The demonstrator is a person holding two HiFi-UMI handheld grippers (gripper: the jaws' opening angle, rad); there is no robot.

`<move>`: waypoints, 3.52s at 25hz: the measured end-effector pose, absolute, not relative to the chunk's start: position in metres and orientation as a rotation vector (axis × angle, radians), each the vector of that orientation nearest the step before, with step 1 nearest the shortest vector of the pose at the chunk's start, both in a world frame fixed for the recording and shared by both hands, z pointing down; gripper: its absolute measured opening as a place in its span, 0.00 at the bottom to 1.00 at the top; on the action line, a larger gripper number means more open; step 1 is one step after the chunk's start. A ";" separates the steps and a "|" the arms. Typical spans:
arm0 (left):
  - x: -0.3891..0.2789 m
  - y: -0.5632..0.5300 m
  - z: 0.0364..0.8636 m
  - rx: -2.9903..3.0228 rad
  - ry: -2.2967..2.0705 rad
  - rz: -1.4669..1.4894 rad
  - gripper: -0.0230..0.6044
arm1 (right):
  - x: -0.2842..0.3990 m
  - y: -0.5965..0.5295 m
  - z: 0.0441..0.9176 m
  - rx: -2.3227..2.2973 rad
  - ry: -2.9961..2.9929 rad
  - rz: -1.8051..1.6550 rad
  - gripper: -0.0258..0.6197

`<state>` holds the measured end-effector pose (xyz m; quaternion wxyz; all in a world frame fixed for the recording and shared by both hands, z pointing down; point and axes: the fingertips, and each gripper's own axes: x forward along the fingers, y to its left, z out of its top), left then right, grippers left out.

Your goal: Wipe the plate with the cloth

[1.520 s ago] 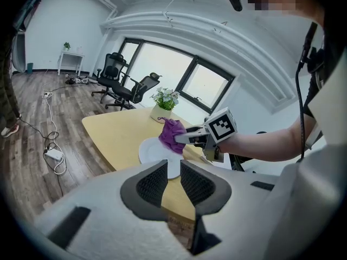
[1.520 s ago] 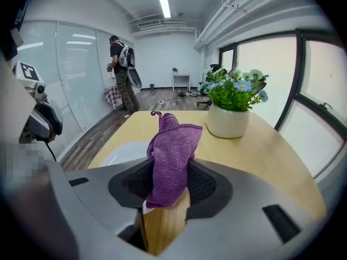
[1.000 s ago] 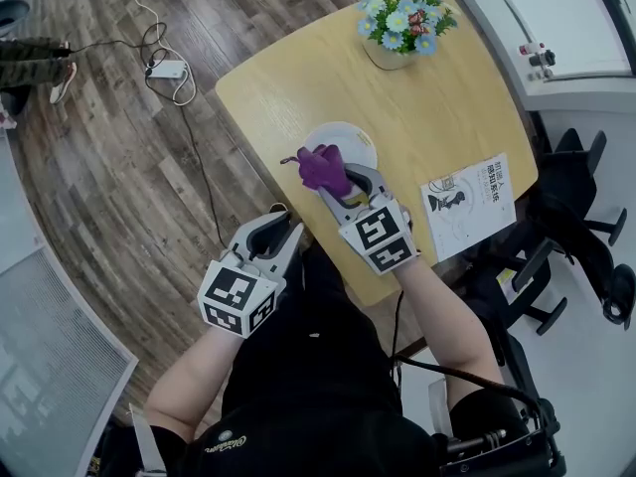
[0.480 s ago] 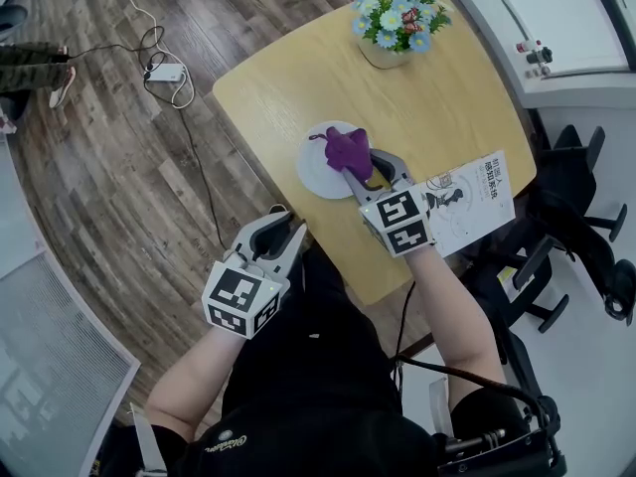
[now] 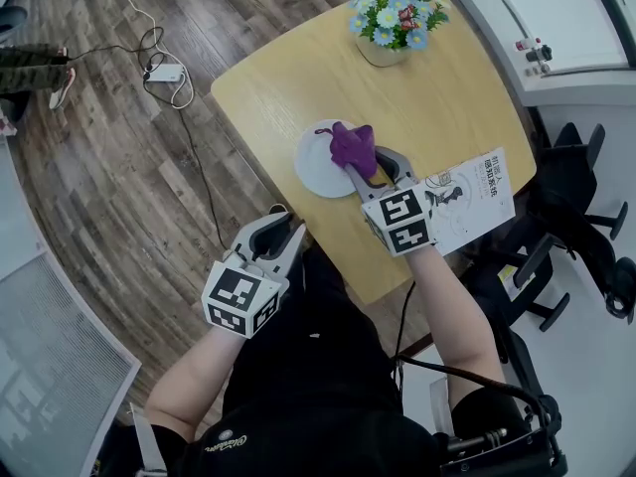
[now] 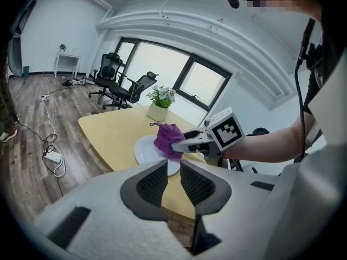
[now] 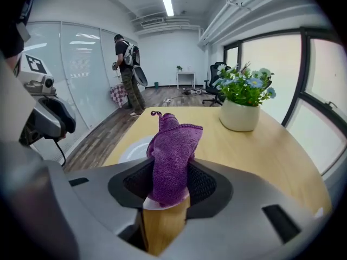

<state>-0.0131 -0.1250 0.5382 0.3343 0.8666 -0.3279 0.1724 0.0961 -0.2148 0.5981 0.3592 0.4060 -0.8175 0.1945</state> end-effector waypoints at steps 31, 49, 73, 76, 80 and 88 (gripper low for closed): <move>-0.010 -0.123 0.542 2.263 -0.840 0.456 0.16 | 0.131 -0.202 0.595 1.139 -2.070 0.501 0.28; 0.000 -0.120 0.543 2.275 -0.818 0.460 0.16 | 0.103 -0.136 0.598 1.074 -2.132 0.656 0.28; -0.015 -0.162 0.394 2.514 -1.014 0.274 0.16 | 0.121 -0.160 0.428 1.415 -2.322 0.483 0.28; -0.012 -0.173 0.362 2.571 -1.039 0.235 0.16 | 0.124 -0.168 0.393 1.471 -2.369 0.431 0.28; -0.014 -0.172 0.330 2.620 -1.087 0.170 0.16 | 0.118 -0.162 0.341 1.531 -2.458 0.356 0.28; -0.025 -0.177 0.280 2.684 -1.171 0.065 0.16 | 0.110 -0.157 0.250 1.608 -2.628 0.165 0.28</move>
